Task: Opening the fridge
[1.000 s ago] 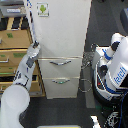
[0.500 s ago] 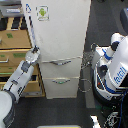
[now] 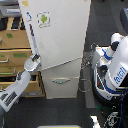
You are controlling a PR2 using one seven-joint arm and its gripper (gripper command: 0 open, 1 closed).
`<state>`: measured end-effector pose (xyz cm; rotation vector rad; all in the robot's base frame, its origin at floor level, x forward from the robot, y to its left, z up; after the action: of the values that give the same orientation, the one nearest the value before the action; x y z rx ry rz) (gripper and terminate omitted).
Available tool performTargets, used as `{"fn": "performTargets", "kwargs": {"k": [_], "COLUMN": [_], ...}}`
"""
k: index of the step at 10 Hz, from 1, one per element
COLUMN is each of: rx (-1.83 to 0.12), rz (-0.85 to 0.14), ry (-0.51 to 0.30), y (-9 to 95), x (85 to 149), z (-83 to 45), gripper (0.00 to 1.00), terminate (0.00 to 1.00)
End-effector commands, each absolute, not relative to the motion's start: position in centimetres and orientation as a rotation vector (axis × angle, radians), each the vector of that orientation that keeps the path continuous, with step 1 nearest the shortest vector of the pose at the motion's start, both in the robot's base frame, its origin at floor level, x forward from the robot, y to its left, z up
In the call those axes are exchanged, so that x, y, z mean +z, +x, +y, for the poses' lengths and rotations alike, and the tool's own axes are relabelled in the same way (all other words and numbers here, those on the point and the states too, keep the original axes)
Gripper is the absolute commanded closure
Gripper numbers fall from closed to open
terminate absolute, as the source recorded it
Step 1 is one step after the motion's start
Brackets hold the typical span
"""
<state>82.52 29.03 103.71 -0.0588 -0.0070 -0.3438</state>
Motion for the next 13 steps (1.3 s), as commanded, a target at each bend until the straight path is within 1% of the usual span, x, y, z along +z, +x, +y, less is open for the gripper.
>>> {"fn": "performTargets", "kwargs": {"k": [1,2,3,4,6,7,8,9,11,12,13], "rx": [-0.446,-0.49,-0.503,-0.521,-0.487,-0.438,-0.427,-0.398,-0.449,-0.516,-0.536], "rz": [-0.043,-0.078,-0.084,-0.075,-0.033,0.02,0.052,0.115,0.157,0.17,0.162], "ry": [-0.011,0.007,0.009,0.025,0.003,-0.008,-0.011,-0.018,-0.019,-0.027,-0.043], "y": [65.4,63.6,63.1,62.8,64.6,67.9,69.8,75.8,80.8,83.9,86.1], "x": [115.9,118.8,119.2,118.9,116.2,111.6,108.5,101.2,95.0,92.1,92.0], "z": [29.5,27.3,26.6,26.2,28.2,30.6,31.7,33.1,30.0,25.2,21.9], "gripper": [1.0,1.0,1.0,1.0,1.0,1.0,1.0,1.0,1.0,1.0,1.0], "terminate": [0.0,0.0,0.0,0.0,0.0,0.0,0.0,0.0,0.0,0.0,0.0]}}
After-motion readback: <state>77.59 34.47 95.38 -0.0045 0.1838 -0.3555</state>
